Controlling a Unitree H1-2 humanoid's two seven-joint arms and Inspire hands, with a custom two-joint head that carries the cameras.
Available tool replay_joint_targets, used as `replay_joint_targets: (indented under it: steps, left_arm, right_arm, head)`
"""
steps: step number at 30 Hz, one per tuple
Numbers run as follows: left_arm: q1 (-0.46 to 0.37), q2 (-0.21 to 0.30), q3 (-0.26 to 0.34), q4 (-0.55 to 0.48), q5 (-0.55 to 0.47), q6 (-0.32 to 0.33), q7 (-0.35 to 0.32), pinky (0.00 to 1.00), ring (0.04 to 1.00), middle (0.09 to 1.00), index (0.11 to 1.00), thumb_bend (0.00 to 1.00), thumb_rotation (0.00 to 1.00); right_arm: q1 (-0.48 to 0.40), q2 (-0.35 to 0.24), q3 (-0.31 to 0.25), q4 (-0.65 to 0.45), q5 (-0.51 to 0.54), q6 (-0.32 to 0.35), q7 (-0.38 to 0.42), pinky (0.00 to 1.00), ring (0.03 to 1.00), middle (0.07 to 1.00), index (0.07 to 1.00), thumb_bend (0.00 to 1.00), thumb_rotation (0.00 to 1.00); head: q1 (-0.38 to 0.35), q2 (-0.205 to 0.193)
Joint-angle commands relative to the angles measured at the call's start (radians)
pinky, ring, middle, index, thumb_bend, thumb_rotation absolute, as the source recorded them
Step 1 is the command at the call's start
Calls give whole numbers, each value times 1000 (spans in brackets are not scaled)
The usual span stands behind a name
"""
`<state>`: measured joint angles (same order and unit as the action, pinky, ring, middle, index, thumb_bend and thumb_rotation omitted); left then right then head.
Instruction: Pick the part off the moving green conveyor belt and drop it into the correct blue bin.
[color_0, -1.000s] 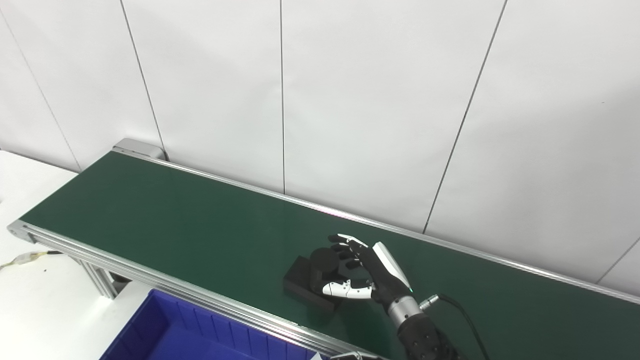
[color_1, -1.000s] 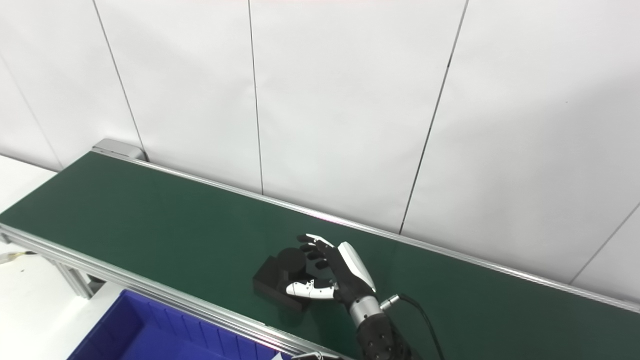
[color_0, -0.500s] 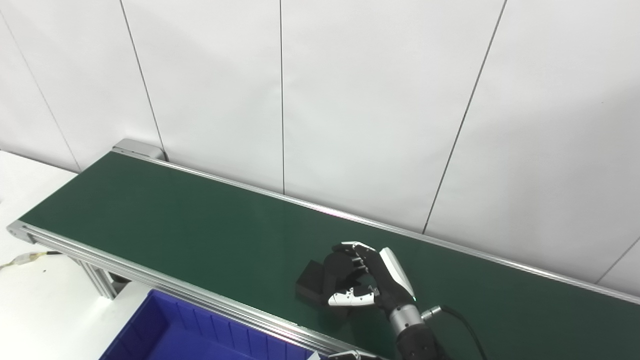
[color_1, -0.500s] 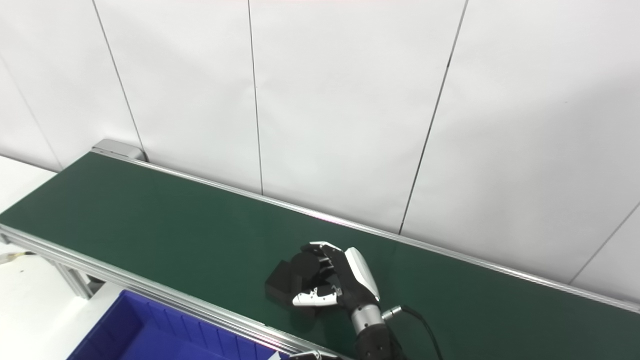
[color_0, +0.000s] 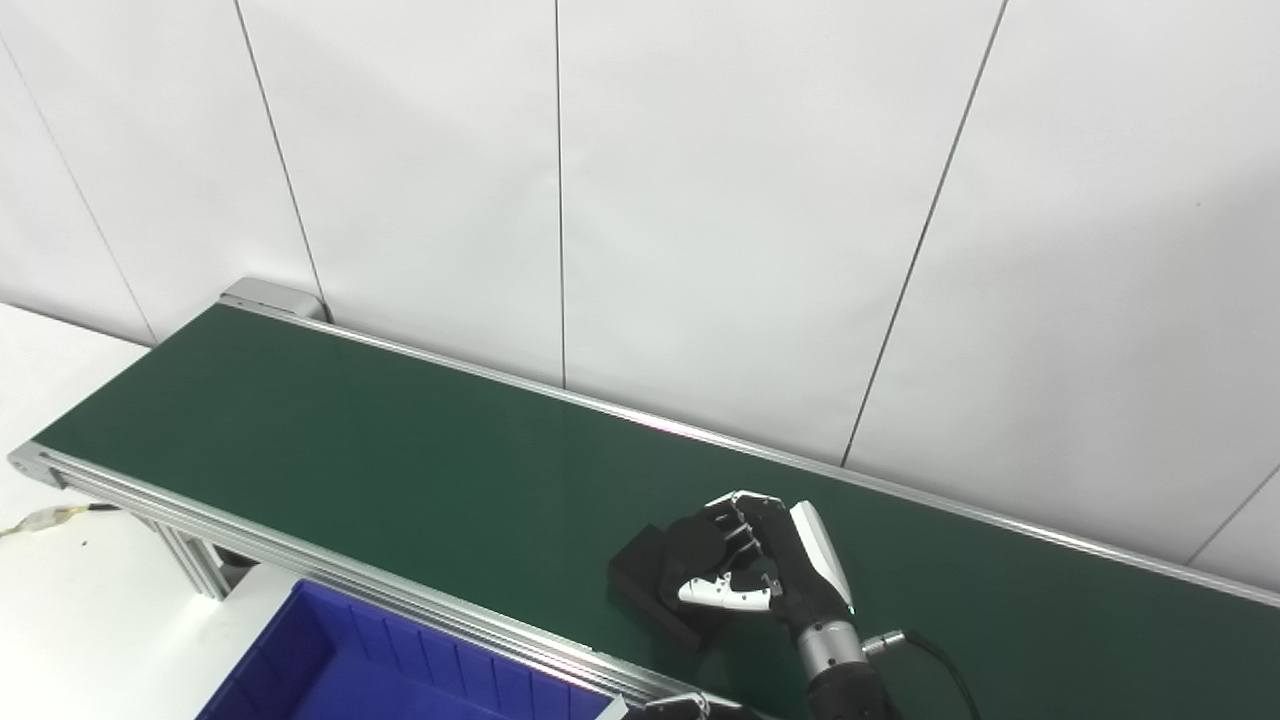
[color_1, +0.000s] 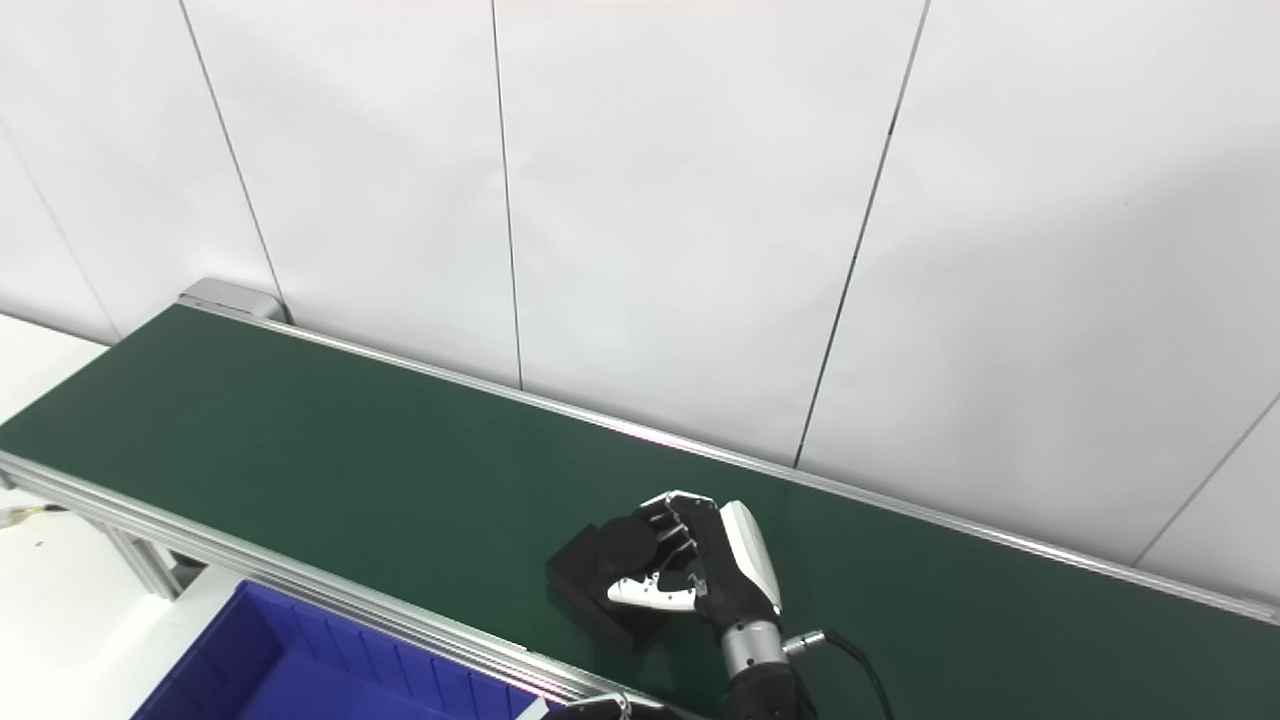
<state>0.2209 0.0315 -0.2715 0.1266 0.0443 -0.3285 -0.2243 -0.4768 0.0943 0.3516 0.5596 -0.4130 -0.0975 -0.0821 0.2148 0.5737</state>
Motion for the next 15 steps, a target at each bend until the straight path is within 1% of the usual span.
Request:
replay_joint_targets:
  steps: [1, 4, 10, 15]
  left_arm:
    - [-3, 7, -1, -41, -8, -2, -9, 647, 710, 738, 715, 798, 498]
    - [-3, 11, -3, -44, -11, 1, -10, 649, 709, 736, 713, 801, 502]
    - [-5, 15, -3, -43, -12, -2, -8, 650, 707, 734, 712, 799, 499]
    - [-7, 18, -2, -40, -13, -4, -8, 642, 703, 730, 709, 809, 516]
  right_arm:
    - [-29, 16, -4, -41, -4, -62, -28, 377, 447, 510, 508, 500, 0]
    - [-32, 18, -4, -40, -5, -73, -37, 371, 448, 509, 509, 500, 0]
    - [-34, 23, -7, -38, -3, -74, -47, 370, 448, 511, 511, 500, 0]
    - [-28, 28, -19, -55, 5, -71, -51, 371, 445, 513, 509, 500, 0]
  head:
    - [-2, 1]
    - [-2, 1]
    - [-18, 1]
    - [-28, -1]
